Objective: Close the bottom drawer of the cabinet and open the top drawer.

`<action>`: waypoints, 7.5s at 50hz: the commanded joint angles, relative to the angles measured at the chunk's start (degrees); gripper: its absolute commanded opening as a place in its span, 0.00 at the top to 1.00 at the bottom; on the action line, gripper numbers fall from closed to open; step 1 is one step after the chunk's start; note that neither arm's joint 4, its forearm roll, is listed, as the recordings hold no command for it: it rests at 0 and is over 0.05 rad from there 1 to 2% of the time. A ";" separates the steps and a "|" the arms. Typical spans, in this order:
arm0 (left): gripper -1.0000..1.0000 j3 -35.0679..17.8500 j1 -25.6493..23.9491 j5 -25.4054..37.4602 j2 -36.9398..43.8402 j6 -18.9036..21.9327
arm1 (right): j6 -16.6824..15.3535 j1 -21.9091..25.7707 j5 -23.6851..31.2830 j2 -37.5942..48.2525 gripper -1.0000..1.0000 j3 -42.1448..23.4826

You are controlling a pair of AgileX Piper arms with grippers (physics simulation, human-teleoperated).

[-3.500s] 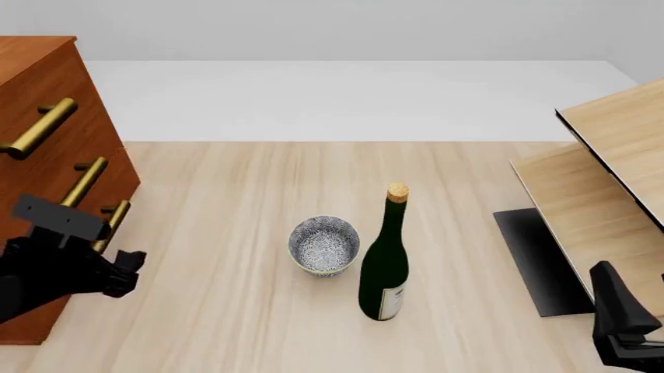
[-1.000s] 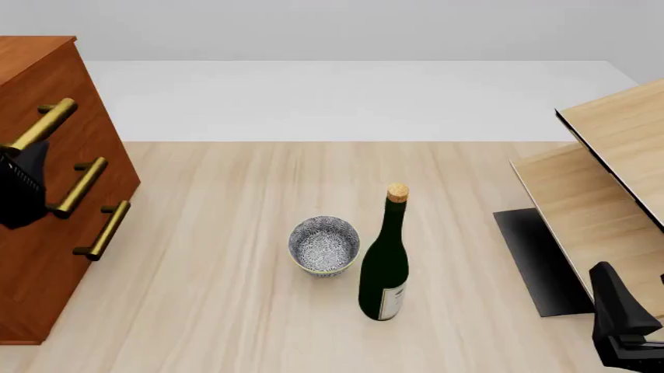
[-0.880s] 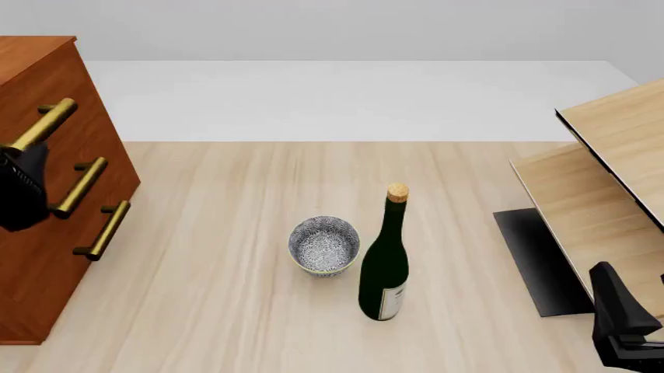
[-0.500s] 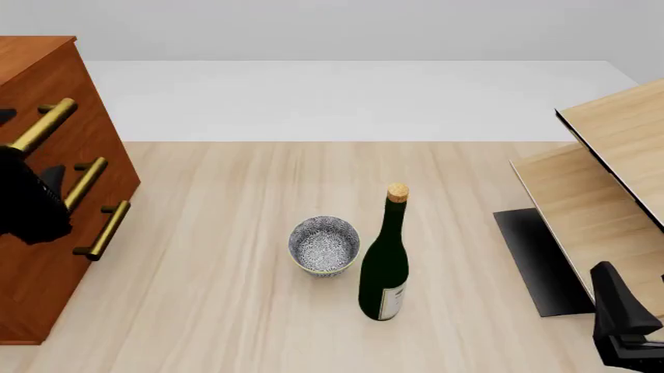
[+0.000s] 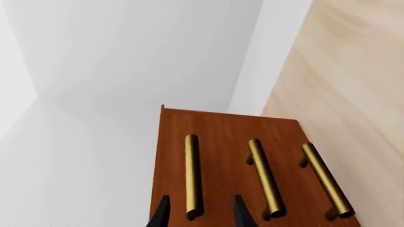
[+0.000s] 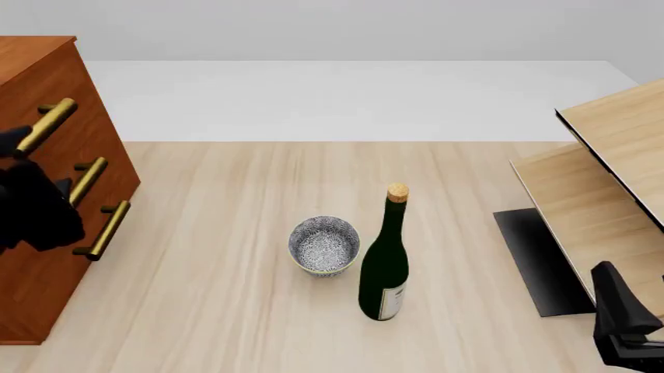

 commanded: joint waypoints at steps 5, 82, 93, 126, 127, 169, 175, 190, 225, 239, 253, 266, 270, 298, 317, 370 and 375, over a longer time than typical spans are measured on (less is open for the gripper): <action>0.00 0.91 1.96 -4.66 4.57 1.51 | 0.10 -0.13 -0.22 0.19 0.00 0.04; 0.00 -0.21 10.30 -15.65 11.44 7.96 | -0.06 -0.27 -0.28 0.17 0.00 0.13; 1.00 -0.23 9.95 -17.67 11.85 8.64 | 0.00 -0.25 -0.13 0.04 0.00 0.11; 1.00 -0.63 4.52 -18.58 10.57 8.84 | 0.12 -0.32 -0.14 0.11 0.00 0.06; 1.00 -0.51 4.32 -18.59 10.60 8.93 | 0.17 -0.35 -0.13 0.10 0.00 0.05; 1.00 0.69 -2.70 -19.28 9.46 9.90 | 0.55 -0.49 -0.30 0.31 0.00 0.00; 1.00 0.31 -3.55 -19.09 9.14 10.22 | 0.61 -0.50 -0.31 0.36 0.00 -0.03; 1.00 -0.61 -4.61 -20.33 10.64 10.50 | 0.82 -0.63 -0.42 0.44 0.00 -0.03; 0.00 -0.65 -4.52 -18.80 9.60 9.93 | 0.82 -0.52 -0.18 0.17 0.00 -0.04; 0.00 -0.23 -6.43 -16.89 8.52 8.62 | 0.86 -0.53 -0.02 0.03 0.00 -0.09; 0.00 -1.35 -10.53 -9.02 4.82 4.12 | 0.90 -0.54 0.16 -0.10 0.00 -0.17; 0.00 -1.49 -11.19 -8.08 3.73 4.09 | 0.86 -0.51 0.15 -0.04 0.00 -0.22; 0.00 -2.24 -11.69 -6.84 3.26 3.34 | 0.87 -0.51 0.10 -0.02 0.00 -0.19; 0.00 -11.26 -13.33 4.44 -2.58 -1.04 | 0.92 -0.55 0.02 -0.09 0.00 -0.25; 0.00 -23.95 -13.60 19.30 -5.04 -5.02 | 1.68 -0.55 0.05 -0.15 0.00 -0.26; 0.00 -72.16 -7.95 83.86 13.50 -61.92 | 1.44 -0.17 0.08 -0.18 0.00 -0.33; 0.00 -67.10 -7.25 82.57 12.25 -63.28 | 1.37 -0.17 0.09 -0.17 0.00 -0.34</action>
